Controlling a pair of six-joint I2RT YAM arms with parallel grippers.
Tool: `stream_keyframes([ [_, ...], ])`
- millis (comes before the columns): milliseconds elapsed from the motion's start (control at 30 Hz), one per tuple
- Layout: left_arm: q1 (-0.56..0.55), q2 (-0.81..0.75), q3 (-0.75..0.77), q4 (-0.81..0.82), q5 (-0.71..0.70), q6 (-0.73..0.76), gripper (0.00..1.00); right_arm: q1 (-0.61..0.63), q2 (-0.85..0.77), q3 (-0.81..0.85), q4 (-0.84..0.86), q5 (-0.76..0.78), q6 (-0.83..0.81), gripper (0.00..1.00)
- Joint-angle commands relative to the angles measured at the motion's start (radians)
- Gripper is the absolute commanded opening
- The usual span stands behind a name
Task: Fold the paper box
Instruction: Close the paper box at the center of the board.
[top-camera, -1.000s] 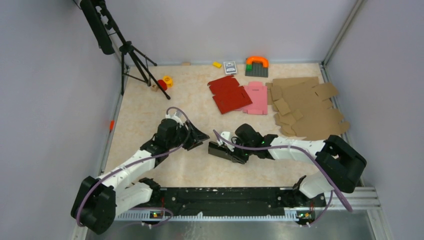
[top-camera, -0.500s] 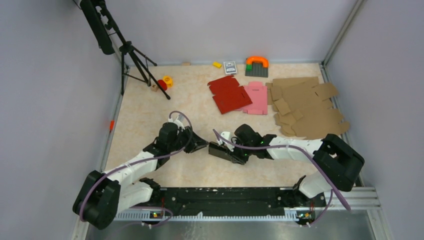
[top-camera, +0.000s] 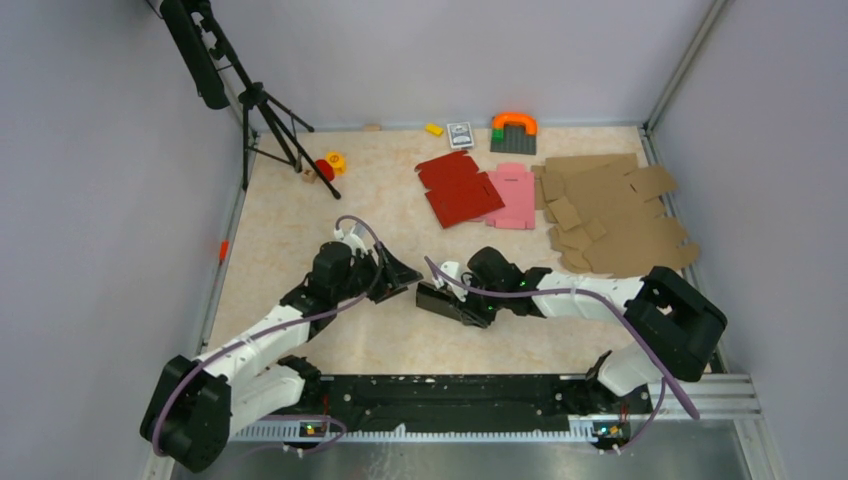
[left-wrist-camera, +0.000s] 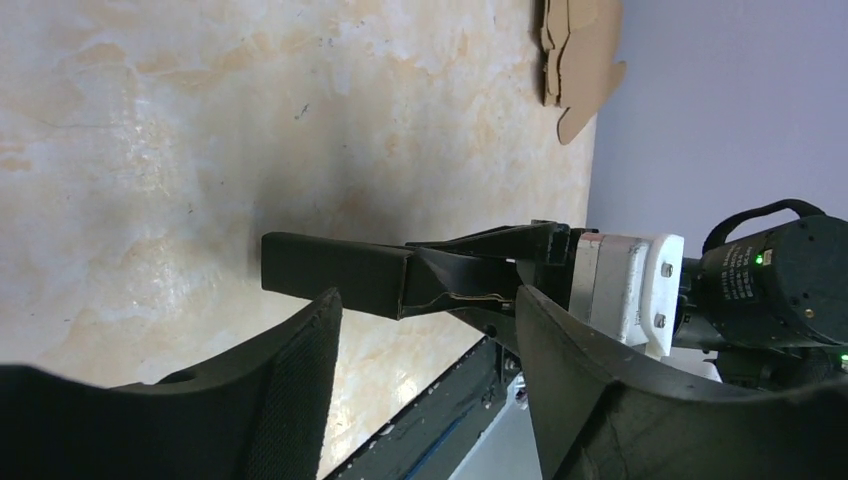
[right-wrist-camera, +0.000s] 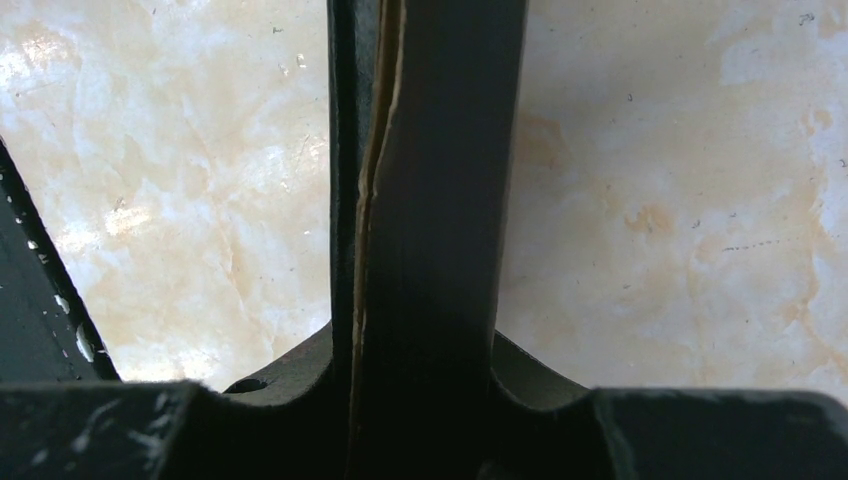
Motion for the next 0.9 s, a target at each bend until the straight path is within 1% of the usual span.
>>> stream_keyframes([
  [0, -0.004, 0.003, -0.001, 0.076, 0.033, -0.023, 0.59, -0.008, 0.007, 0.042, 0.033, -0.018, 0.004, 0.0],
  [33, -0.005, 0.018, -0.005, 0.076, 0.036, -0.023, 0.54, -0.008, 0.008, 0.042, 0.032, -0.018, 0.004, 0.0],
  [100, -0.004, 0.053, -0.017, 0.084, 0.039, -0.024, 0.47, -0.008, 0.007, 0.042, 0.032, -0.022, 0.004, 0.0],
  [200, -0.005, 0.102, -0.049, 0.145, 0.054, -0.041, 0.34, -0.007, 0.008, 0.04, 0.033, -0.023, 0.004, 0.0],
  [233, -0.005, 0.115, -0.054, 0.156, 0.055, -0.041, 0.27, -0.008, 0.007, 0.04, 0.034, -0.024, 0.004, 0.0],
  [333, -0.008, 0.147, -0.065, 0.165, 0.055, -0.025, 0.03, -0.007, 0.008, 0.038, 0.037, -0.019, 0.006, 0.0],
  [367, -0.007, 0.151, -0.067, 0.151, 0.047, -0.015, 0.0, -0.007, 0.01, 0.036, 0.04, -0.017, 0.008, 0.0],
  [533, -0.01, 0.089, -0.087, 0.038, -0.041, 0.044, 0.0, -0.007, 0.024, 0.043, 0.039, -0.007, 0.017, 0.0],
  [633, -0.015, 0.05, -0.066, -0.041, -0.073, 0.088, 0.0, -0.007, 0.024, 0.045, 0.042, 0.003, 0.016, 0.0],
  [700, -0.016, 0.028, -0.035, -0.085, -0.071, 0.114, 0.0, -0.007, 0.019, 0.045, 0.047, 0.009, 0.019, 0.05],
  [733, -0.016, 0.013, -0.021, -0.105, -0.067, 0.124, 0.02, -0.008, 0.014, 0.046, 0.047, 0.01, 0.019, 0.07],
  [767, -0.015, -0.004, 0.0, -0.141, -0.066, 0.134, 0.07, -0.007, 0.008, 0.05, 0.042, 0.01, 0.018, 0.08],
  [867, -0.015, -0.063, 0.069, -0.246, -0.093, 0.17, 0.25, -0.007, -0.013, 0.056, 0.026, 0.019, 0.015, 0.1],
])
